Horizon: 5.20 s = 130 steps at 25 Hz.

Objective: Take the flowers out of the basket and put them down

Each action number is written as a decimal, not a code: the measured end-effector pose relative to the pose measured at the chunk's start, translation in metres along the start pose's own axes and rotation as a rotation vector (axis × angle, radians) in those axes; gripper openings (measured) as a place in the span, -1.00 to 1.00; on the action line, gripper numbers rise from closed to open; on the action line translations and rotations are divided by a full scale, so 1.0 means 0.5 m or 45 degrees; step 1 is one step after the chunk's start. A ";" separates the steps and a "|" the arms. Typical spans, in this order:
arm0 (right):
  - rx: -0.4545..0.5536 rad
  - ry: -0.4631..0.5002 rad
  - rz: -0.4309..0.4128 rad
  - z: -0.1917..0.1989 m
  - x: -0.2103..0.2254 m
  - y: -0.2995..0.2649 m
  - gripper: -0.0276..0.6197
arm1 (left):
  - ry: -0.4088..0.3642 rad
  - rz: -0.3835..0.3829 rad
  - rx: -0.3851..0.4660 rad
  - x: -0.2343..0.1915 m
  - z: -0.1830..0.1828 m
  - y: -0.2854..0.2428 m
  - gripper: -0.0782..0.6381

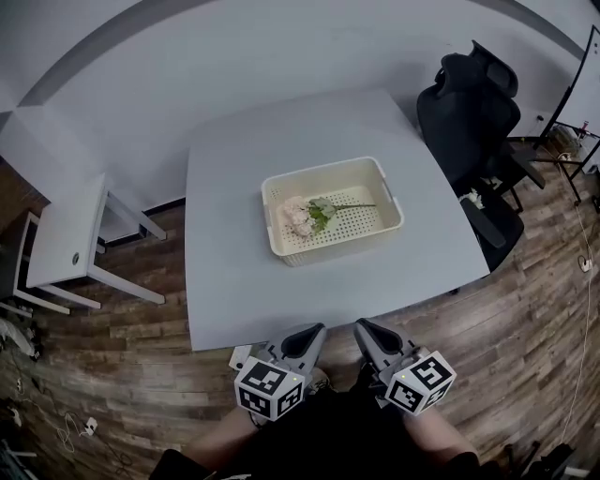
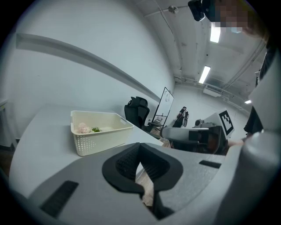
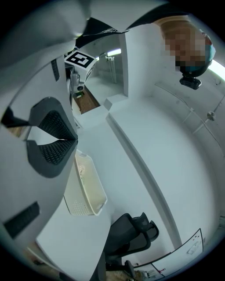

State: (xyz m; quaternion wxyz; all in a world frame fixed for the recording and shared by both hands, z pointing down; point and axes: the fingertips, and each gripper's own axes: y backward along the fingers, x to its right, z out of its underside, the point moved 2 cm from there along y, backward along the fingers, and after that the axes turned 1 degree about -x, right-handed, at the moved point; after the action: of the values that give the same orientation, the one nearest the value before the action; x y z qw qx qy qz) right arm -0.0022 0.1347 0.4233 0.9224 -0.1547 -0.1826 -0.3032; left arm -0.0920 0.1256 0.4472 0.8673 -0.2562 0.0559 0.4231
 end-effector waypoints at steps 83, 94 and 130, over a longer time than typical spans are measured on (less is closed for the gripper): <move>-0.497 0.612 -0.133 -0.169 0.351 -0.360 -0.84 | 0.121 -0.165 0.002 -0.218 -0.193 -0.317 -0.76; -0.902 0.929 -0.114 -0.113 0.412 -0.461 -0.82 | 0.142 -0.044 -0.039 -0.281 -0.189 -0.329 -0.76; -1.685 1.218 -0.428 0.134 0.621 -0.611 -0.76 | 0.235 0.083 -0.126 -0.363 -0.174 -0.313 -0.76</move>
State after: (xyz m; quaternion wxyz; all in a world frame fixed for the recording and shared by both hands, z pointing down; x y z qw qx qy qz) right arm 0.0261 -0.2294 0.6694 0.5615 -0.4899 0.4242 -0.5145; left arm -0.0774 -0.1250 0.4911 0.8305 -0.3347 0.1230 0.4280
